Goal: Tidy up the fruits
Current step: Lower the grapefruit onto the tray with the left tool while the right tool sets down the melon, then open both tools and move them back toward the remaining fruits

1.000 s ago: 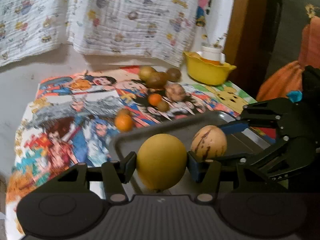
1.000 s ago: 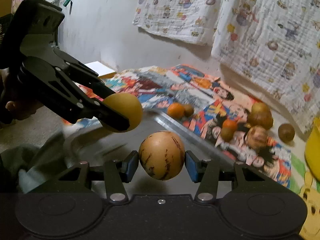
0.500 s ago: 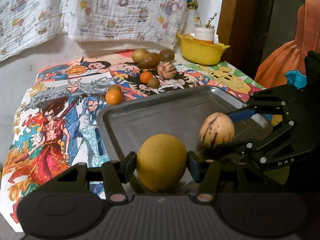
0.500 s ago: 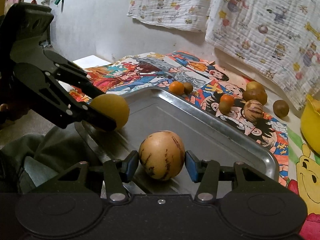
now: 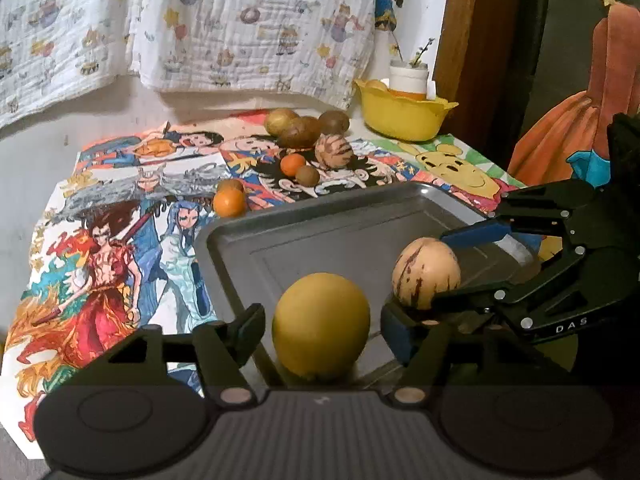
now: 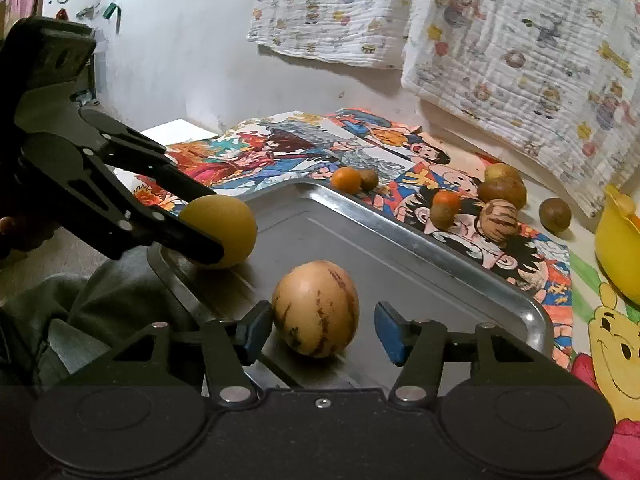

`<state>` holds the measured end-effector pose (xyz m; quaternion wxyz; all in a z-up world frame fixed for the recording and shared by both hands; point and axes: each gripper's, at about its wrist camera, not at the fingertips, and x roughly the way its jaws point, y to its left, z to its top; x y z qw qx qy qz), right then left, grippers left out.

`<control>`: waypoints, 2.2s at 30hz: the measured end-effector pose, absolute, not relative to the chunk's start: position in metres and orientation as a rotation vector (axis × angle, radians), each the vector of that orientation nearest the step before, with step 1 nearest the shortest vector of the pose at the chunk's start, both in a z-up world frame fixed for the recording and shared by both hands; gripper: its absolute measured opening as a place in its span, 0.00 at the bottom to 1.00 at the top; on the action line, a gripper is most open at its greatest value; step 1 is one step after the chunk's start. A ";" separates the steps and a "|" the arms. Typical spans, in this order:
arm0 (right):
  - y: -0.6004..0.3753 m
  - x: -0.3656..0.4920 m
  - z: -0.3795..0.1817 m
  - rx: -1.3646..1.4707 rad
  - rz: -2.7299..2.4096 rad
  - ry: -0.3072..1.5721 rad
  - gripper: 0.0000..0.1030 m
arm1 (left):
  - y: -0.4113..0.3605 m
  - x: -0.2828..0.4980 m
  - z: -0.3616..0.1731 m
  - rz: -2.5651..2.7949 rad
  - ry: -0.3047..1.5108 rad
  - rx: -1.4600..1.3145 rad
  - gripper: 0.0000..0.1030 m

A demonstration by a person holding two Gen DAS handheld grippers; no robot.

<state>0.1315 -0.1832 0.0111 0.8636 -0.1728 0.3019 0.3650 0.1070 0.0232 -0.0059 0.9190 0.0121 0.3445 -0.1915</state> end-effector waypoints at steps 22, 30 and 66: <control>-0.228 0.101 0.022 -0.294 0.606 0.652 0.99 | 0.036 0.063 0.007 -0.387 0.676 0.140 0.99; -0.248 0.120 0.023 -0.185 0.464 0.672 0.99 | 0.059 0.076 0.019 -0.281 0.669 0.095 0.99; -0.197 0.295 0.015 -0.077 0.560 0.713 0.93 | 0.054 0.247 -0.006 -0.266 0.746 0.032 0.99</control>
